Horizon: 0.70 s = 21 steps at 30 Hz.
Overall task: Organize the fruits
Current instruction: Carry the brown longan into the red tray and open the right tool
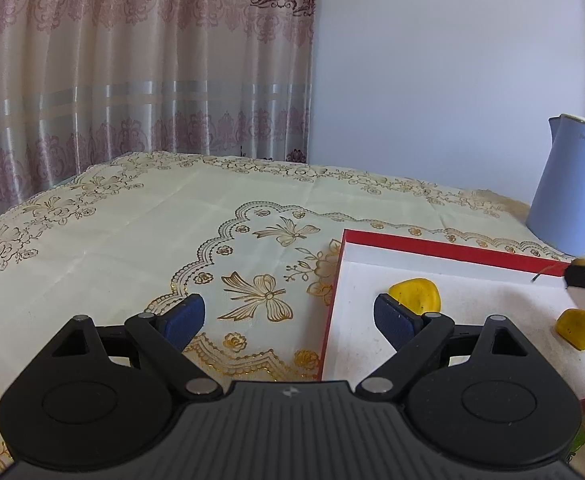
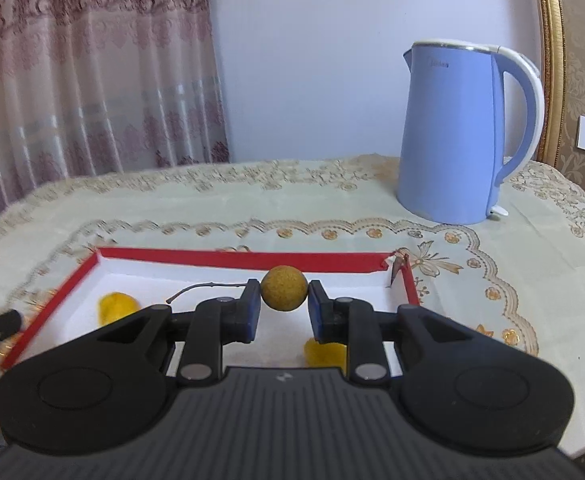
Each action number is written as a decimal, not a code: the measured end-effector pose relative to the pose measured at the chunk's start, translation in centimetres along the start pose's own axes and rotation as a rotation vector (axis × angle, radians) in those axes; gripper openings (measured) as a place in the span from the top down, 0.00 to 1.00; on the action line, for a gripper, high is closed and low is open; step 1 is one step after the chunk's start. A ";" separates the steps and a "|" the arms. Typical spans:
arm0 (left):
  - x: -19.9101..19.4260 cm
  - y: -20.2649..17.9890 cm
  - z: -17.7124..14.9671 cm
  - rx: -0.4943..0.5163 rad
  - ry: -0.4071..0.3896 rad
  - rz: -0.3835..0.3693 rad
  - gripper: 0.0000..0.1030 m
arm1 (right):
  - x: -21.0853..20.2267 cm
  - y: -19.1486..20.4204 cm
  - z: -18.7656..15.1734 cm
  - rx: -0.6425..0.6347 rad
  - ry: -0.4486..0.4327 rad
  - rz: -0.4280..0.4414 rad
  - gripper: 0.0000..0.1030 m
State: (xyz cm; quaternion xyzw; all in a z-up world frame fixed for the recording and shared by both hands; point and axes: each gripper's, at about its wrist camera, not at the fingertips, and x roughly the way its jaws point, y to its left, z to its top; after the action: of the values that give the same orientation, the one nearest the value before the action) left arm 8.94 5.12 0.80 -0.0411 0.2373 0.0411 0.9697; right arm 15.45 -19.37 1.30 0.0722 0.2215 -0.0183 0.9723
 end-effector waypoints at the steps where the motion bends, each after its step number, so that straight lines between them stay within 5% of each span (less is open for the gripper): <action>1: 0.0 0.0 0.0 0.001 0.001 0.001 0.11 | 0.4 0.1 -0.1 -0.004 0.012 -0.005 0.76; 9: 0.2 0.1 0.0 -0.001 0.013 -0.005 0.11 | -2.3 0.1 -1.4 -0.029 -0.026 -0.013 0.43; 13: 0.4 0.3 0.0 -0.014 0.023 -0.020 0.11 | -7.6 -0.6 -3.5 -0.026 -0.120 -0.026 0.10; 21: -0.1 0.1 0.1 -0.012 0.019 -0.061 0.11 | -12.0 -3.2 -9.4 0.131 -0.090 0.006 0.00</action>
State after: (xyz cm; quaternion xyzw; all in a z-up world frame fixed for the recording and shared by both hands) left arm 8.87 5.27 0.91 -0.0545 0.2448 0.0125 0.9680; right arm 0.41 -21.11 -2.26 0.1354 0.1757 -0.0331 0.9745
